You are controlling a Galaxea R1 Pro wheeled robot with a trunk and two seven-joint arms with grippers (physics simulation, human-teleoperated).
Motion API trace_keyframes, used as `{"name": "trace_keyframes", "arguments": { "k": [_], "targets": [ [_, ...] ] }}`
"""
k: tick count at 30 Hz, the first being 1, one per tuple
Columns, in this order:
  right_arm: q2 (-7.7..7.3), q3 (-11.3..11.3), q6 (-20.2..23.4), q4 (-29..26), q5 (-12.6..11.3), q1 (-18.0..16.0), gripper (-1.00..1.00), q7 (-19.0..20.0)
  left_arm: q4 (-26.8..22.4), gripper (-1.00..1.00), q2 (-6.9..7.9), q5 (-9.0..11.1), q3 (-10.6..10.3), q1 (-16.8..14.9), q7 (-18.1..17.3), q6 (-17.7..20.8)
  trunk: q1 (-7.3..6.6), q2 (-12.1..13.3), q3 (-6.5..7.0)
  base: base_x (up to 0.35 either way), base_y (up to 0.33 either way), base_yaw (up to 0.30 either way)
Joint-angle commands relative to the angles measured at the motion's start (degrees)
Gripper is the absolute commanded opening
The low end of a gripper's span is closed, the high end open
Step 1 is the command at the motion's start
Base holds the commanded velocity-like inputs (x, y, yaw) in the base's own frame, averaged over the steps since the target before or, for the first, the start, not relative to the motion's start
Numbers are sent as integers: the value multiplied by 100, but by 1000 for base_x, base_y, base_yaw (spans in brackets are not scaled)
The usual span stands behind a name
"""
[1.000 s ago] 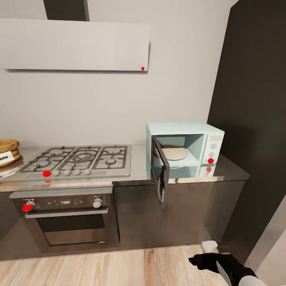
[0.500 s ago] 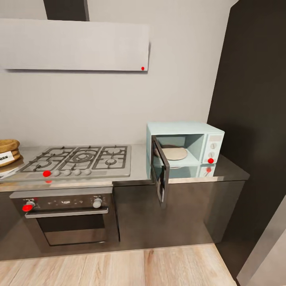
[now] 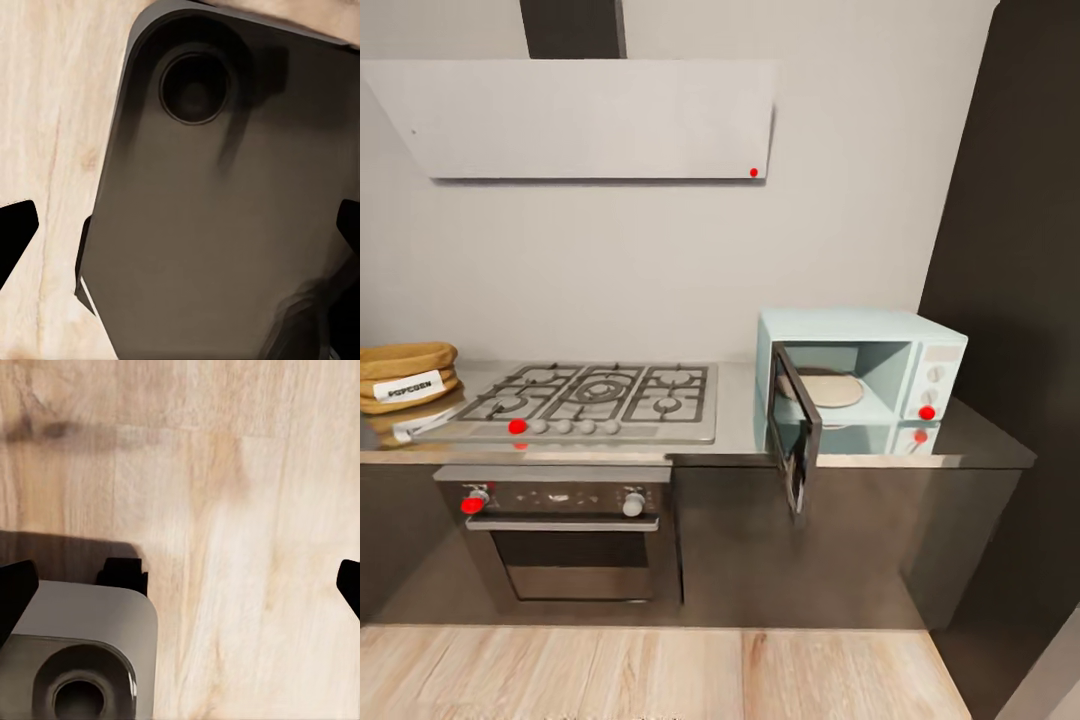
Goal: In the kitchen, take the popcorn bag from the countertop, put it into the microwave, and heat it until the popcorn is cooked so the cooked popcorn ends up inside the bag.
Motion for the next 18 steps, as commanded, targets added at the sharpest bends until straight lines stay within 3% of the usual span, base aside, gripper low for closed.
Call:
{"name": "trace_keyframes", "arguments": {
  "k": [1,12,18],
  "targets": [
    [-3,-45,-30,18,46,-8,100,11,-8,100,-1,24,8,3,7,-8,0,-3,-5,0,0,270],
    [-5,-42,-20,18,62,19,100,11,-8,100,2,41,12,3,19,-9,0,-3,-5,0,0,270],
    [6,-42,-22,19,66,22,100,11,-8,100,8,316,12,3,19,-9,0,-3,2,0,0,272]
  ]
}}
